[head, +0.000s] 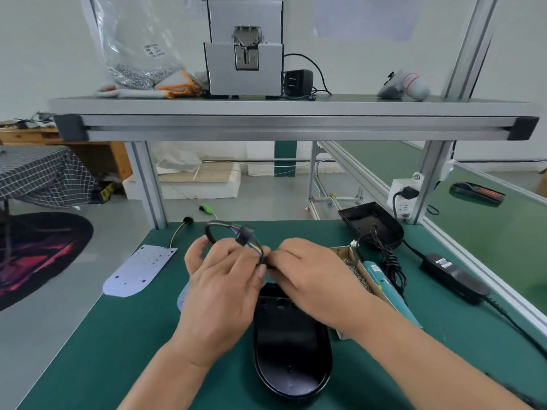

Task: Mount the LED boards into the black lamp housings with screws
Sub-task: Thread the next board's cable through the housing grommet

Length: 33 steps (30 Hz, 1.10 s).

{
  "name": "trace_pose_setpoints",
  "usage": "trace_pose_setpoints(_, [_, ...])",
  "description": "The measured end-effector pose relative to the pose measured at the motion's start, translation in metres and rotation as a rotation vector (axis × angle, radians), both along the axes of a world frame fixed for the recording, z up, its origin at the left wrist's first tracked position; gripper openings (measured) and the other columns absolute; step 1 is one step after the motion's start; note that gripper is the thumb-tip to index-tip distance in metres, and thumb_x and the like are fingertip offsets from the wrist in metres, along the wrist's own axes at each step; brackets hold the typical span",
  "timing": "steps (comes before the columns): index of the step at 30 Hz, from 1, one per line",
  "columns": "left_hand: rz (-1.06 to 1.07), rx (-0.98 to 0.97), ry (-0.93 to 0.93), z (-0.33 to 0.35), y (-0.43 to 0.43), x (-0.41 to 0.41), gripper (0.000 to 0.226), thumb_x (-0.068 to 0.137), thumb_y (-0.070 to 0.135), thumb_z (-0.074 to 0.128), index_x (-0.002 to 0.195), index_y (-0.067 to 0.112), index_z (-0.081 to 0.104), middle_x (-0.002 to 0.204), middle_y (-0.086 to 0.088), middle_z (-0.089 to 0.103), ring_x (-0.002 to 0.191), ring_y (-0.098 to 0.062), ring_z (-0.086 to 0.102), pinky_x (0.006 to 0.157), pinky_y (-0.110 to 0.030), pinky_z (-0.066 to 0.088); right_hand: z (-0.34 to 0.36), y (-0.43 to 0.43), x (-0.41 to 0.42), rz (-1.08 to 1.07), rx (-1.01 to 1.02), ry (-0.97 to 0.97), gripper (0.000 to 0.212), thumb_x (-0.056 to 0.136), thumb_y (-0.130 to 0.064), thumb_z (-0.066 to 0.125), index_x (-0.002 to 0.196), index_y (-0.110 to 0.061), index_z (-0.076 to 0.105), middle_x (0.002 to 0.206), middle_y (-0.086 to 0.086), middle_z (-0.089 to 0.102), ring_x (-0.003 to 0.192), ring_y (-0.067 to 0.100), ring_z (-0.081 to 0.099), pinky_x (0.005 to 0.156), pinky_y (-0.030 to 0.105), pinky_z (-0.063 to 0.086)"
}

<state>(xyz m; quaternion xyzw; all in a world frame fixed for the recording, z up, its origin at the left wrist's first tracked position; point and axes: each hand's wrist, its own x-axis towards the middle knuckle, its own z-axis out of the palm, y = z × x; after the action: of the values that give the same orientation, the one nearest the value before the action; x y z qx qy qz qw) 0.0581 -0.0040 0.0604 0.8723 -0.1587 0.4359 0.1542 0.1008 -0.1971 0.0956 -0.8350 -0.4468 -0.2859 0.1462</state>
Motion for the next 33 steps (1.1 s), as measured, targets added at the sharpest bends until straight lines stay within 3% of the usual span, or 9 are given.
trace_pose_setpoints(4, [0.021,0.031,-0.011,0.007,0.003,-0.001,0.029,0.103,0.03,0.053,0.104,0.013,0.075,0.094,0.004,0.073,0.098,-0.028,0.062,0.104,-0.053,0.04,0.0,-0.012,0.006,-0.087,0.085,-0.045,0.01,0.098,-0.011,0.066,0.105,-0.01,0.072,0.093,0.005,0.063,0.086,0.03,0.062,0.067,0.047,0.054])
trace_pose_setpoints(6, [0.009,-0.063,-0.083,0.011,0.009,-0.004,0.029,0.103,0.027,0.054,0.102,0.009,0.076,0.097,0.003,0.075,0.094,-0.031,0.061,0.093,-0.045,0.046,0.002,-0.026,0.018,-0.18,0.122,-0.044,0.01,0.094,-0.01,0.068,0.103,-0.015,0.072,0.096,0.0,0.065,0.092,0.027,0.062,0.069,0.045,0.057])
trace_pose_setpoints(9, [0.015,-0.254,-0.18,0.018,0.02,-0.009,0.023,0.104,0.021,0.056,0.097,0.005,0.071,0.106,0.013,0.064,0.099,-0.023,0.056,0.1,-0.018,0.039,0.0,-0.06,0.04,-0.368,0.136,-0.029,0.012,0.098,-0.023,0.064,0.105,-0.021,0.073,0.1,-0.007,0.07,0.103,0.02,0.057,0.087,0.039,0.055])
trace_pose_setpoints(14, [0.044,-0.509,-0.238,0.023,0.034,-0.014,0.02,0.107,0.023,0.056,0.097,0.007,0.064,0.111,0.038,0.057,0.098,-0.019,0.052,0.093,-0.017,0.039,-0.016,-0.106,0.067,-0.594,0.276,0.199,0.008,0.099,-0.024,0.064,0.102,-0.023,0.071,0.107,-0.007,0.064,0.093,0.018,0.062,0.077,0.033,0.046])
trace_pose_setpoints(16, [0.031,-0.603,-0.229,0.026,0.032,-0.017,0.013,0.109,0.028,0.056,0.099,0.027,0.064,0.111,0.032,0.061,0.096,-0.018,0.055,0.09,-0.012,0.039,-0.02,-0.113,0.067,-0.614,0.333,0.342,0.008,0.1,-0.026,0.067,0.102,-0.021,0.073,0.107,-0.005,0.064,0.086,0.017,0.064,0.079,0.036,0.049])
trace_pose_setpoints(20, [-0.076,-0.886,0.063,0.026,0.013,-0.016,0.014,0.105,0.039,0.059,0.096,0.046,0.067,0.087,0.024,0.068,0.078,0.003,0.057,0.072,-0.01,0.044,-0.018,-0.097,0.042,-0.483,0.48,0.587,0.022,0.1,-0.043,0.063,0.087,-0.03,0.075,0.078,-0.007,0.073,0.068,0.006,0.064,0.065,0.032,0.05])
trace_pose_setpoints(22, [-0.105,-0.986,0.292,0.02,0.006,-0.01,0.02,0.105,0.04,0.064,0.087,0.033,0.069,0.072,0.019,0.059,0.066,-0.004,0.047,0.068,-0.027,0.042,-0.015,-0.077,0.022,-0.29,0.56,0.863,0.028,0.101,-0.049,0.06,0.088,-0.03,0.076,0.076,-0.002,0.075,0.058,0.008,0.062,0.054,0.03,0.049])
trace_pose_setpoints(25, [-0.179,-1.083,0.565,0.012,-0.002,-0.007,0.05,0.095,0.048,0.073,0.077,0.006,0.05,0.072,-0.003,0.039,0.069,-0.018,0.033,0.071,-0.036,0.028,-0.021,-0.047,0.002,-0.06,0.654,1.058,0.011,0.105,-0.025,0.059,0.1,-0.017,0.065,0.087,0.006,0.08,0.056,0.019,0.064,0.045,0.026,0.043])
trace_pose_setpoints(33, [-0.13,-1.251,0.882,-0.004,-0.013,-0.001,0.038,0.073,0.031,0.064,0.07,0.026,0.026,0.069,0.002,0.025,0.063,-0.019,0.023,0.062,-0.036,0.021,-0.044,-0.017,-0.006,-0.086,0.606,1.11,0.01,0.1,-0.001,0.063,0.098,-0.01,0.066,0.083,0.007,0.08,0.071,0.014,0.075,0.067,0.022,0.057])
